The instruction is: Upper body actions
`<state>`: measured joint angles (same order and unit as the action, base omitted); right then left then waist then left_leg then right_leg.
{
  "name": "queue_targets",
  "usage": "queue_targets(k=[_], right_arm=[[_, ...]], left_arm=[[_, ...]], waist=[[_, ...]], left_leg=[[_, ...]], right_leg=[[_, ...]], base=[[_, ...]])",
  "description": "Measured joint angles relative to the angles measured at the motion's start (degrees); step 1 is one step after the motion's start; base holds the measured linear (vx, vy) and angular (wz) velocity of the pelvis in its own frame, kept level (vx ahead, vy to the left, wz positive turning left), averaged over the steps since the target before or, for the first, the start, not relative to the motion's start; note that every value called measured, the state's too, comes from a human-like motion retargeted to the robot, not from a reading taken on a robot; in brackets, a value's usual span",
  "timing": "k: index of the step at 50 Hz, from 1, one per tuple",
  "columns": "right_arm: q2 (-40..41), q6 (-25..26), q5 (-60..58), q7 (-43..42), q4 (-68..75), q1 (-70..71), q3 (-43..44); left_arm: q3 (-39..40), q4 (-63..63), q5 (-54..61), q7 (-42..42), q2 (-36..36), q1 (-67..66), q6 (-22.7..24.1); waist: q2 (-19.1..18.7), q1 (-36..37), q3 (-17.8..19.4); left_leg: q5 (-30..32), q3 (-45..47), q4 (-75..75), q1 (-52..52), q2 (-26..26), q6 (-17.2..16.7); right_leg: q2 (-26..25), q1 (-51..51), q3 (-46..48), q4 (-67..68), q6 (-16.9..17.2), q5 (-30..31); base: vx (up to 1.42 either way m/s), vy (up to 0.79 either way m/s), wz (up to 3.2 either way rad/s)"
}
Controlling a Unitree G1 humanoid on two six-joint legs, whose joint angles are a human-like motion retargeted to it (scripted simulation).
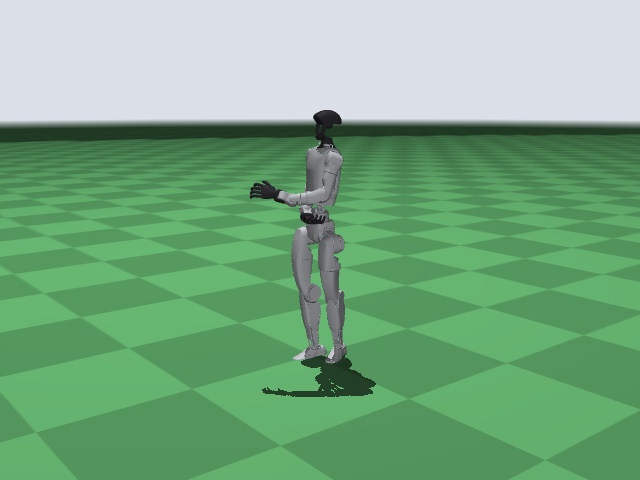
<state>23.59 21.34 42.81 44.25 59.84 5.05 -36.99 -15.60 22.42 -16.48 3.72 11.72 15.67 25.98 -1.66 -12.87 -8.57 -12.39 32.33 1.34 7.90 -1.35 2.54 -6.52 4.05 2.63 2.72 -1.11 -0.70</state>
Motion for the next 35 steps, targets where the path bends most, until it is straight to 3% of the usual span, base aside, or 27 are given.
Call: queue_targets(k=[35], right_arm=[[0.58, -1.17, 5.06, -0.85, 1.1, -0.17, 0.13]], left_arm=[[-0.33, 0.45, 0.33, 5.07, 0.35, 1.31, 0.41]], waist=[[-0.34, 0.4, -1.01]], left_leg=[[0.31, -1.8, 0.14, -0.72, 0.24, -0.15]], right_leg=[[-0.16, -0.43, 0.96, -0.14, -0.36, -0.93]], base=[[0.0, 0.0, 0.0]])
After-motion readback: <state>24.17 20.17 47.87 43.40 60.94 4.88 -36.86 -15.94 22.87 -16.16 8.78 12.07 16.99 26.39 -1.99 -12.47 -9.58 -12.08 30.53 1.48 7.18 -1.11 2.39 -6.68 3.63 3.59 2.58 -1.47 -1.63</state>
